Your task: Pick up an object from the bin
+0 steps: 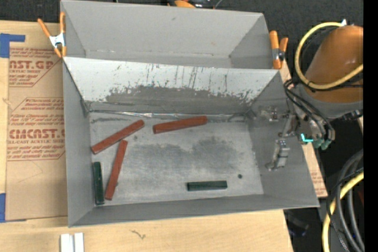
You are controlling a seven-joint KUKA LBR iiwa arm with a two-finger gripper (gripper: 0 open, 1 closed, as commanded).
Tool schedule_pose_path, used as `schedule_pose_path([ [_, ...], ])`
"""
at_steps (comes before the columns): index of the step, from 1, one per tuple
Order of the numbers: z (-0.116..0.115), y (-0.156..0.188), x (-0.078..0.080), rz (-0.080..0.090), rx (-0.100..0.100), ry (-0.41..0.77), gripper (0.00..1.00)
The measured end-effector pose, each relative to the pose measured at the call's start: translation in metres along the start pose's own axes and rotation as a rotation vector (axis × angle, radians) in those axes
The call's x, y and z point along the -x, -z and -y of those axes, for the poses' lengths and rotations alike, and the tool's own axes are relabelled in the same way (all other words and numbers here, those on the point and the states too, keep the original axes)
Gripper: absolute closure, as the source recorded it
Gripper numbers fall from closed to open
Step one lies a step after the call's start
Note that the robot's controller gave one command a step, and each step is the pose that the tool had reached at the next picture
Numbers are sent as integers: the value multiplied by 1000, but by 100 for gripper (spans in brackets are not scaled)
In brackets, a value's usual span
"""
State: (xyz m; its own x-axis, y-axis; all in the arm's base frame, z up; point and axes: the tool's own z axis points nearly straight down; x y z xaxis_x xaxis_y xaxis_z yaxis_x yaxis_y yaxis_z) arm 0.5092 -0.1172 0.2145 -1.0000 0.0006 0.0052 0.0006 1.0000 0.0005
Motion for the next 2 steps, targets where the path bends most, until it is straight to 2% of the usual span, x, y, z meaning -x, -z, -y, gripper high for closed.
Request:
schedule_pose_path([
  [1, -70, -134, -21, 4, 1, 217, 0],
  [2, -83, -143, -21, 17, -1, 110, 0],
])
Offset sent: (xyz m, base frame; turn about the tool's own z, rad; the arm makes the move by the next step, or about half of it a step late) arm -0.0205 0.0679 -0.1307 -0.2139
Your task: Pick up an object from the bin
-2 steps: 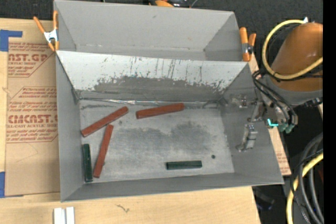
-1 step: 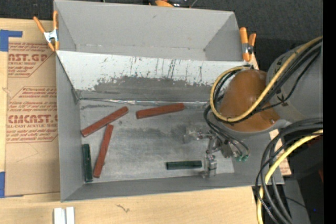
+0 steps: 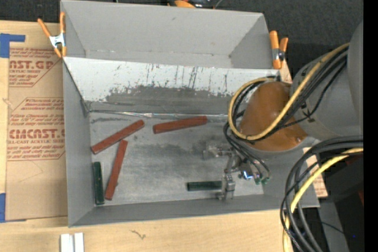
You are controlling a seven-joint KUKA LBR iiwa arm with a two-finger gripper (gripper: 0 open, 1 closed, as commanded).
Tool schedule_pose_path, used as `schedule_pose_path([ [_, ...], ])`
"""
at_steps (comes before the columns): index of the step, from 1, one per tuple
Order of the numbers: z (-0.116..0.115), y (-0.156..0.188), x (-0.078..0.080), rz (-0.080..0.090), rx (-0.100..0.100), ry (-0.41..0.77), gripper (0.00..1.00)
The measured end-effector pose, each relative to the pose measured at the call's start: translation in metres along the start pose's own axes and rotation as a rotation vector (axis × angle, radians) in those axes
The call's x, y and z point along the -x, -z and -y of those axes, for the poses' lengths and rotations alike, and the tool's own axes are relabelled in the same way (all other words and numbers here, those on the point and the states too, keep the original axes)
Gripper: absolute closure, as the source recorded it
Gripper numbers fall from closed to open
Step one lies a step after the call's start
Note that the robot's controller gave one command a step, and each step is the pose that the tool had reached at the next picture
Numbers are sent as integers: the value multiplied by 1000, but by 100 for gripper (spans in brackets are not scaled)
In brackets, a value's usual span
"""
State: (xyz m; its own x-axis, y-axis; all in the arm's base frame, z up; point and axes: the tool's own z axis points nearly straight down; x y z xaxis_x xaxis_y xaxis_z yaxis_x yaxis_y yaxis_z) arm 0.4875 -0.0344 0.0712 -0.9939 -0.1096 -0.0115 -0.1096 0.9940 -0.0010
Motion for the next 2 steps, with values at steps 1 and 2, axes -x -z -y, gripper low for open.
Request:
schedule_pose_path([
  [1, 0, -1, -3, -11, 1, 1, 100],
  [2, -7, 170, 28, -1, -1, 24, 100],
])
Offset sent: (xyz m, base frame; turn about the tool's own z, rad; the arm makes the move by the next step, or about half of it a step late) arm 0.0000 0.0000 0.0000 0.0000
